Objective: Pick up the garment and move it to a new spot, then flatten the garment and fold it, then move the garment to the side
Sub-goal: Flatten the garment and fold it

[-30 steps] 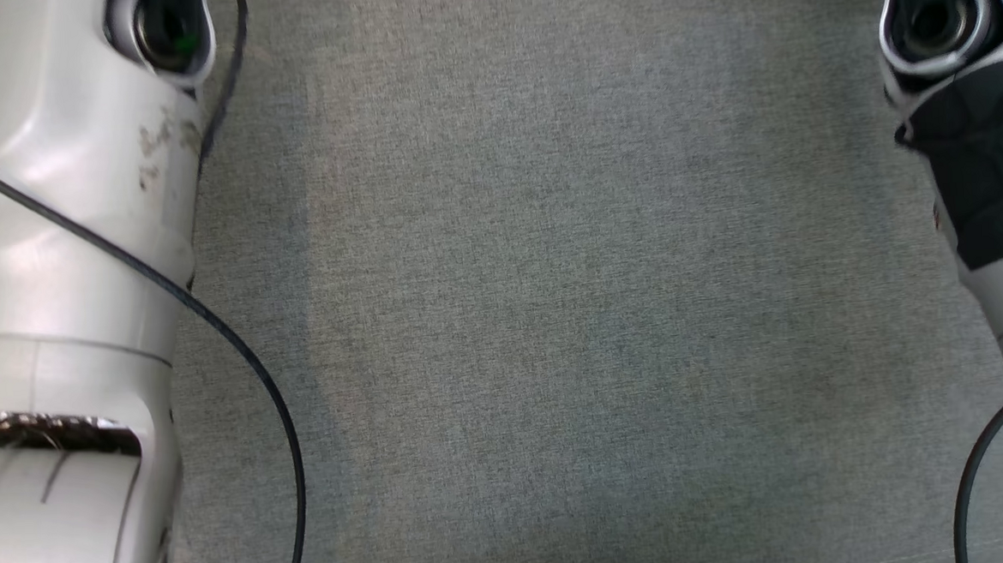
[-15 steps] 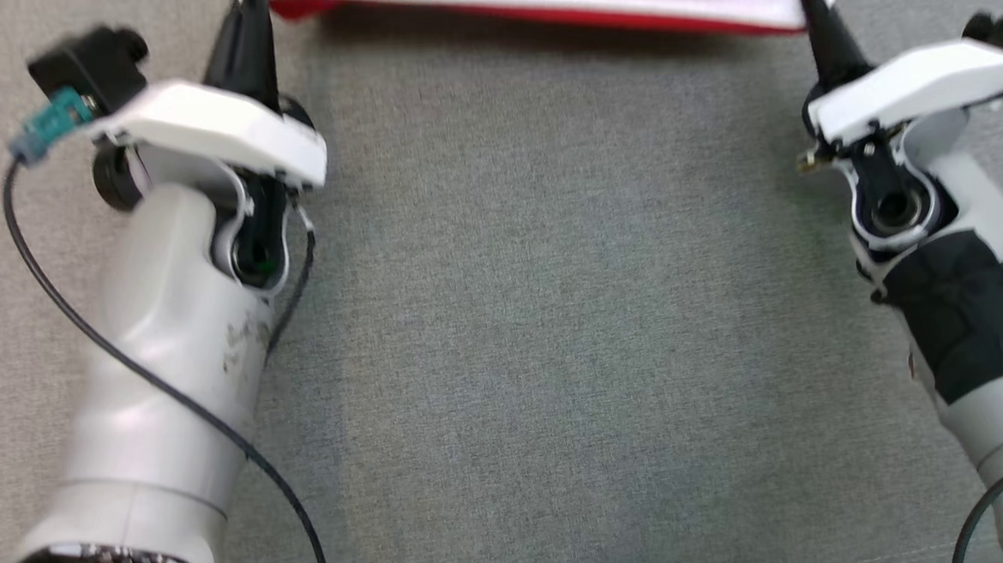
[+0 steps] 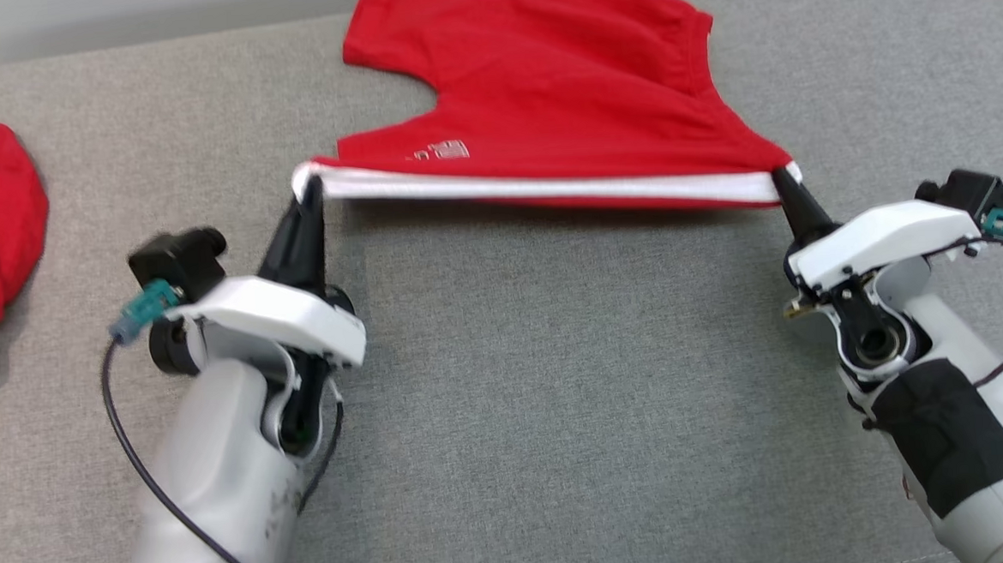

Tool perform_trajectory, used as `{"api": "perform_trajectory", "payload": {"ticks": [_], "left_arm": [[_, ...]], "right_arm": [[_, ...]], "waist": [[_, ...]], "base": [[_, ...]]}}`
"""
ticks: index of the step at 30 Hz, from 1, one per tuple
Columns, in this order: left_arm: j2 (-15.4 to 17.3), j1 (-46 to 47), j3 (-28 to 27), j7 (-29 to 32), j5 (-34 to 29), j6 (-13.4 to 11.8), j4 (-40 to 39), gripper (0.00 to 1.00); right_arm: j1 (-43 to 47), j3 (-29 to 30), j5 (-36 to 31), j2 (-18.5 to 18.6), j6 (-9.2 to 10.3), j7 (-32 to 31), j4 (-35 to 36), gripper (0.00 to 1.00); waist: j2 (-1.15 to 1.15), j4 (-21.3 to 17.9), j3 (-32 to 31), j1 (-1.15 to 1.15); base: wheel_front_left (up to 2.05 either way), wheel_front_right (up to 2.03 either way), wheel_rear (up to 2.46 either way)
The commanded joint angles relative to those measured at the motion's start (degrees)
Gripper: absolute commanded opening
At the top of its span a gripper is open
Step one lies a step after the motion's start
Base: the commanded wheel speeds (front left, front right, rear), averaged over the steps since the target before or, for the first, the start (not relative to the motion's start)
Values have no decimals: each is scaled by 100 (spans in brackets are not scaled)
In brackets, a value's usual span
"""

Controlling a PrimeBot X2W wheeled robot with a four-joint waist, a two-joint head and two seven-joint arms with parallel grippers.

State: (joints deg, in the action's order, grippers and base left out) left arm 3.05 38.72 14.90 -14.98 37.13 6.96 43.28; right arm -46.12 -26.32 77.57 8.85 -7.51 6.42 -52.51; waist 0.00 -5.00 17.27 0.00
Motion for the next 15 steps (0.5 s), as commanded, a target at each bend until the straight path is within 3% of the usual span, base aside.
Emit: {"api": "perform_trajectory", "payload": {"ticks": [1,7,15], "left_arm": [[82,-223,10,-27,-150,-54,-128,0],[118,-877,129,-26,-601,-140,-547,0],[80,-1549,-110,-26,-822,-224,-1007,0]], "right_arm": [[166,-46,-17,127,3,36,-23,0],[405,-328,-201,233,2,140,-22,0],[683,-1001,-801,479,2,368,151,0]], "waist": [[0,5,-127,0],[0,36,-293,0],[0,90,-522,0]], "base": [[0,0,0],[0,0,0],[0,0,0]]}}
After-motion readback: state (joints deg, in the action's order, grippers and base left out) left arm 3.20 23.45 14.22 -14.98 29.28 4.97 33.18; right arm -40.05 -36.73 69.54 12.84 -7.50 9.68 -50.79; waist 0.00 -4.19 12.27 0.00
